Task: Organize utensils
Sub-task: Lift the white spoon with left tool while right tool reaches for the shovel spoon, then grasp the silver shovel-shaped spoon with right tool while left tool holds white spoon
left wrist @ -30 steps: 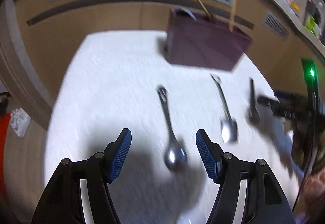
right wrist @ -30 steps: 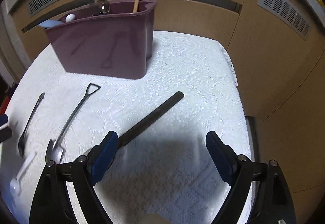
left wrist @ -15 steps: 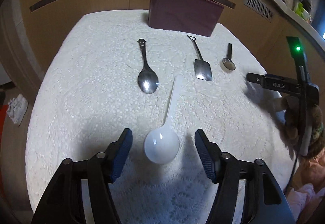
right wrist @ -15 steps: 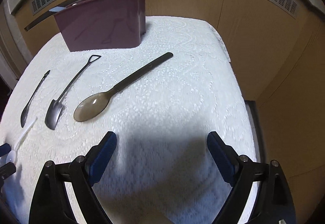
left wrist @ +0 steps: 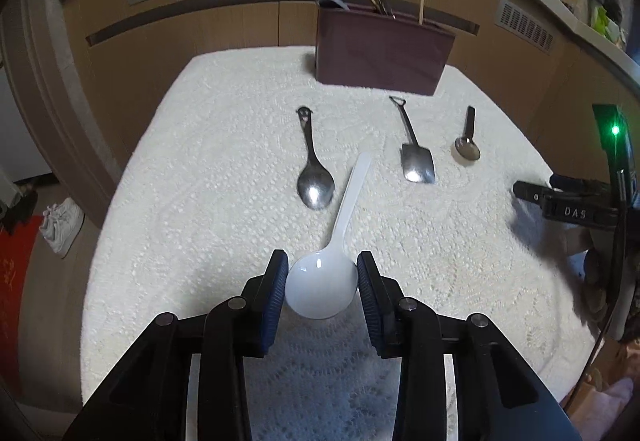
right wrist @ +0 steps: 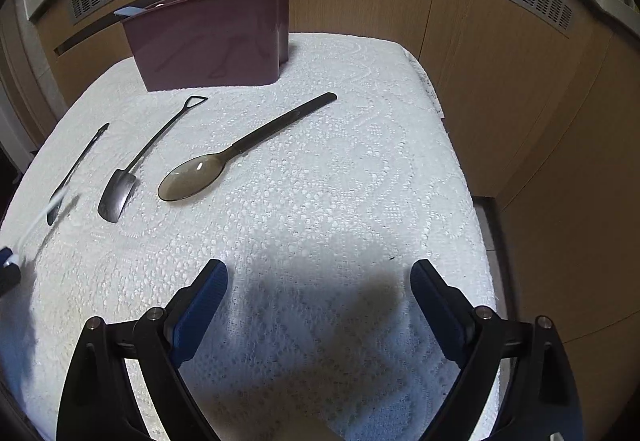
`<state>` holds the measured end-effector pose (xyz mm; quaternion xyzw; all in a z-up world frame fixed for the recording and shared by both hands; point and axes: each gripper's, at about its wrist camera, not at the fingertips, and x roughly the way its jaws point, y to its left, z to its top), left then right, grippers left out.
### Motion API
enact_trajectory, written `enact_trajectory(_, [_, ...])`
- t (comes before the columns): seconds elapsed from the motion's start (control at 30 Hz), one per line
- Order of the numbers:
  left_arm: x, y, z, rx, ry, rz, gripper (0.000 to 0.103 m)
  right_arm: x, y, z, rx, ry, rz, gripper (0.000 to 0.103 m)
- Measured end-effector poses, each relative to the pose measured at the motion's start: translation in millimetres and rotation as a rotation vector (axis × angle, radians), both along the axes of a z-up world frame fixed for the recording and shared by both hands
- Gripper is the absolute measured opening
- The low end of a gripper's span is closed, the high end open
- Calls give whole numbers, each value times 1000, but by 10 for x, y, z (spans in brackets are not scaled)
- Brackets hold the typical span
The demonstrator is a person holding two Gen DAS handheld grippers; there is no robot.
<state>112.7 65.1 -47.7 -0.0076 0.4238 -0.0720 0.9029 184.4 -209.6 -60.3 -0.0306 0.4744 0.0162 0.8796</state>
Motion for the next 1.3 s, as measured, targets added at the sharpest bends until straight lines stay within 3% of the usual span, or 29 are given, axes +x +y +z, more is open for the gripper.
enact_trajectory(0.37, [164,221,459,-11,-151,52,36,189,328,226,41,-38,86,89])
enact_trajectory(0.43, [190,246,494,-15,-163,60,36,319,468,281,60,-39,106,62])
enact_trajectory(0.5, [189,269,499,-19,-167,66,37,521,663,281,98,4,146,49])
enact_trajectory(0.53, [192,279,493,-21,-164,67,37,604,744,259,118,23,158,49])
enact_trajectory(0.63, [202,291,428,-31,-144,61,37,897,994,120,151,88,160,49])
enact_trajectory(0.77, [222,327,297,-53,-98,59,37,1175,1272,-47,61,89,142,50])
enact_trajectory(0.8, [235,342,252,-60,-82,61,37,1197,1338,-50,33,76,156,48])
enact_trajectory(0.83, [248,353,212,-63,-67,61,37,1207,1387,-55,20,77,174,39])
enact_trajectory(0.87, [259,357,180,-65,-55,63,37,1196,1436,-47,10,75,196,33])
enact_trajectory(0.93, [275,370,117,-75,-33,67,37,1132,1523,-37,-21,80,254,12])
enact_trajectory(1.1, [307,335,31,-113,13,49,37,799,1485,-21,-54,89,339,7])
enact_trajectory(1.3, [315,136,-70,-146,109,-51,38,407,1166,32,-50,119,354,6])
